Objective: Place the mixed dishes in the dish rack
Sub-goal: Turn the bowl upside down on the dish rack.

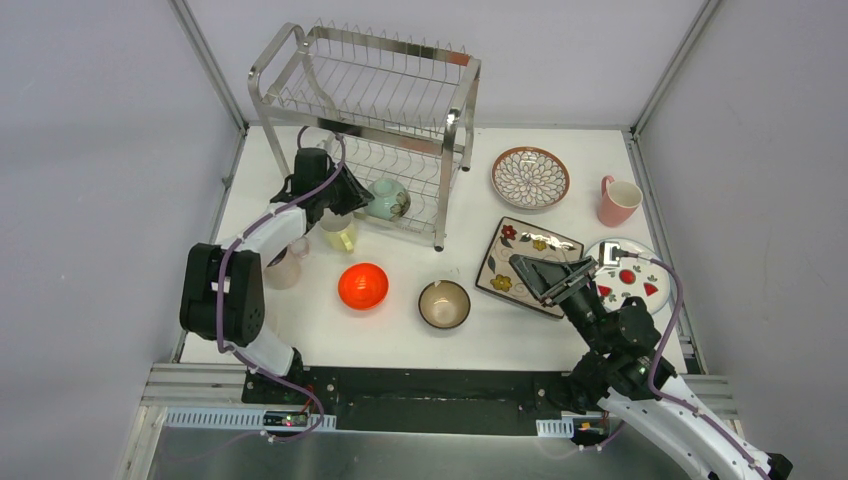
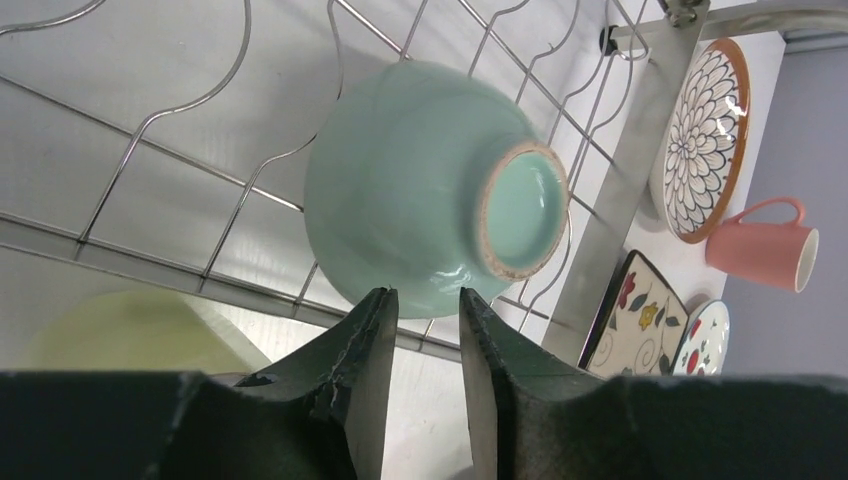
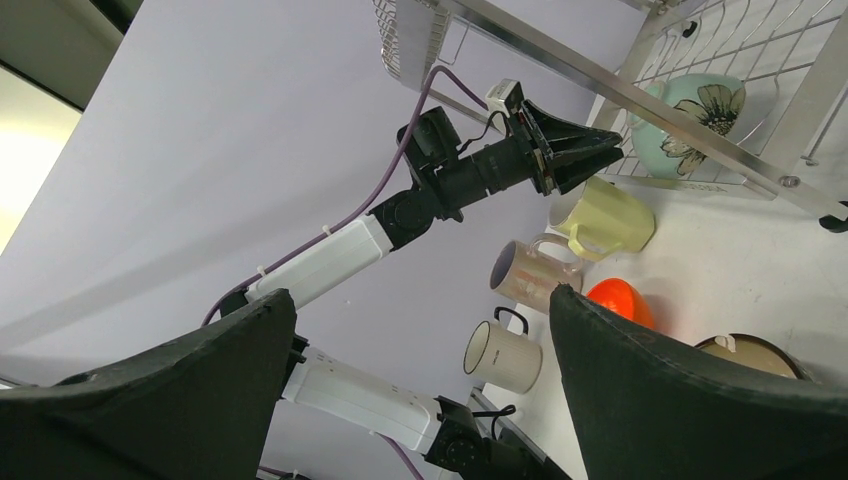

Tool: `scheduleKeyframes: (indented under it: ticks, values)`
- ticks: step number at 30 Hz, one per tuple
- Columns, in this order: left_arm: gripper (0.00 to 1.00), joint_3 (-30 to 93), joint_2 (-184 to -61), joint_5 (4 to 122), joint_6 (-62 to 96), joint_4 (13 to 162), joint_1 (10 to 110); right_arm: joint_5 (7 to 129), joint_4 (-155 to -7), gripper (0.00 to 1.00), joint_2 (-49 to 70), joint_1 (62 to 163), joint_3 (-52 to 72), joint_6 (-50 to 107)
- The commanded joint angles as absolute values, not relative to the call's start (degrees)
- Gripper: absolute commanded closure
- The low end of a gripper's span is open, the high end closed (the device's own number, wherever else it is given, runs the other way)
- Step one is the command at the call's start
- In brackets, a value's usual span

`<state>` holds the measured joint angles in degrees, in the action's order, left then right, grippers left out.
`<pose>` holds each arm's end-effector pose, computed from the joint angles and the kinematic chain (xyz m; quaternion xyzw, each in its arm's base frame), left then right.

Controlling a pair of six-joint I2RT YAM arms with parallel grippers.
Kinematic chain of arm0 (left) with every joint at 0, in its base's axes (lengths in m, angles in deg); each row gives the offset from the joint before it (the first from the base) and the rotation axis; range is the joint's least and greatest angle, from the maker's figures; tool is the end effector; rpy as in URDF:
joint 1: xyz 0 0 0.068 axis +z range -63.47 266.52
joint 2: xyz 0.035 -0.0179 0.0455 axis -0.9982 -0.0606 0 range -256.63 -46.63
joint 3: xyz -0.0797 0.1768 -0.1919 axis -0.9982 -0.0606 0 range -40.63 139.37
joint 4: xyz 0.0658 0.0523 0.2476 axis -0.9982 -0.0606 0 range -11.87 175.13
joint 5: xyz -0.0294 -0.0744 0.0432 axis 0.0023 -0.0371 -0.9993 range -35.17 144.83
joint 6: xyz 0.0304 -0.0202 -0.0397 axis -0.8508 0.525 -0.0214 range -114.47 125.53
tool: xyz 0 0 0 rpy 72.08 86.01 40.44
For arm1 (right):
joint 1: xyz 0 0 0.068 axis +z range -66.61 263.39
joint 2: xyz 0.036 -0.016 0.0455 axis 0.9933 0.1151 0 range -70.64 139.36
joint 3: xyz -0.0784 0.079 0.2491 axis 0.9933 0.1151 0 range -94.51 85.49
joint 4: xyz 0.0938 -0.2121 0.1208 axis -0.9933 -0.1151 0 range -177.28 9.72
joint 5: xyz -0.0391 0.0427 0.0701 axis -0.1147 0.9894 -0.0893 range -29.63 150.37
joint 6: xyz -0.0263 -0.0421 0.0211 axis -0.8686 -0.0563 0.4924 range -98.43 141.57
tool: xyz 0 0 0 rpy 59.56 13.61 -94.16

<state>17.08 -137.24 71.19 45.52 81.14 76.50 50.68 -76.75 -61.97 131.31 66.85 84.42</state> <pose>0.3406 -0.0704 0.2298 -0.1674 0.8718 -0.3024 0.3472 0.0689 0.0672 0.2803 0.1459 0.6031 0.6143 0.4875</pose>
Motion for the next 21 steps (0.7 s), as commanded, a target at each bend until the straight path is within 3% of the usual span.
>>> scheduleKeyframes:
  ticks: [1,21]
  values:
    - [0.67,18.5,-134.4,70.2,42.9,78.4,76.9,50.7,-76.0,0.00,-62.5,131.3,65.7,83.8]
    - [0.49,20.3,-138.6,75.1,38.5,86.6,76.4,50.9,-75.8,0.00,-60.6,131.3,64.3,82.8]
